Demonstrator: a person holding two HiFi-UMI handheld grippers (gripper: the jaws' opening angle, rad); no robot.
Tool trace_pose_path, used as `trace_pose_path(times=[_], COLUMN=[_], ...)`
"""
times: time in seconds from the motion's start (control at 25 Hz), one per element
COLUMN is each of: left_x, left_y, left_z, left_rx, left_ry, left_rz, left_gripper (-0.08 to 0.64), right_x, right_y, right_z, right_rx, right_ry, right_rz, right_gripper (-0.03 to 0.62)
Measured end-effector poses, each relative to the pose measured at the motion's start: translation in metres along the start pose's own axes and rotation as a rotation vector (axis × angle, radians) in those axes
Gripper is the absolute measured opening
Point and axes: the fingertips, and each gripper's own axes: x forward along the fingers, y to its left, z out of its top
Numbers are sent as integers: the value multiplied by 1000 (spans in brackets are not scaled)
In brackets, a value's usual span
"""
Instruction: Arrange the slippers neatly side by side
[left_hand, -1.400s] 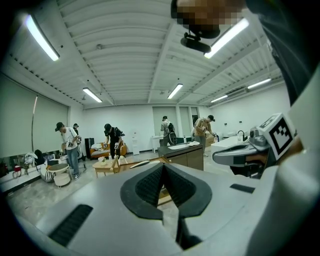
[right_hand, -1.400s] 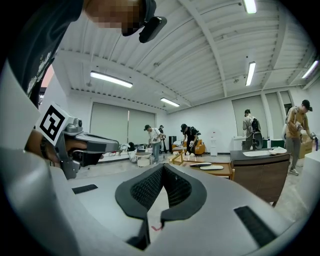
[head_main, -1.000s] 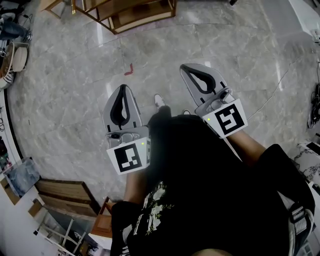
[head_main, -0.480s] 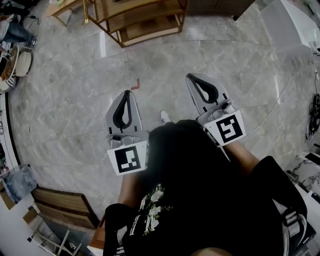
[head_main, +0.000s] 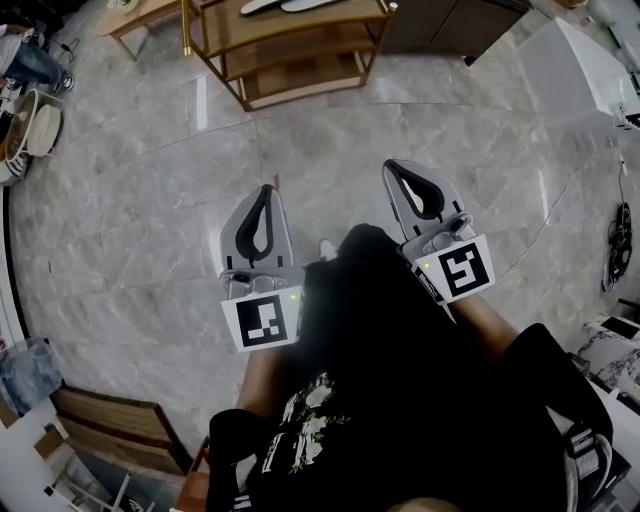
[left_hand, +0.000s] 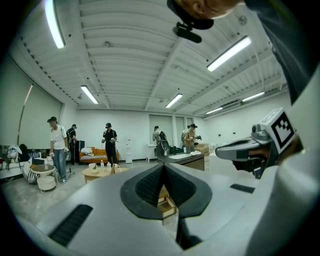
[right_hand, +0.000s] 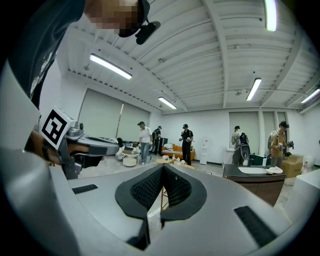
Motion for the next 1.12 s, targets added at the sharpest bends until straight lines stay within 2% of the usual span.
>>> trace_pose_path(times=[0.16,0.32,0.52,0.72,0.88,1.12], left_x=[-1,-5,-4,-1,3,20], left_y=[5,19,16,15,19,28], left_z=[-3,-4,3,-1,-11,-24], left_rx=[-2,-3,-10,10,1,15], left_ry=[-10,-15,-44,-15,26,83], left_rz=[4,9,4,-20,-12,-12], left_gripper=[2,2,3,2,2,2], right_x=[0,8,6,4,5,18], right_y=[-2,5,5,1,-15,-30], right_z=[-7,6,12,11,-5,-13], right_rx=[5,-2,-27,-30,-17,-3], right_ry=[18,-6,-8,-7,24,37], right_rz=[-12,-8,-11,-32,-76,-90], right_gripper=[-6,-6,-6,-6,-6,-6])
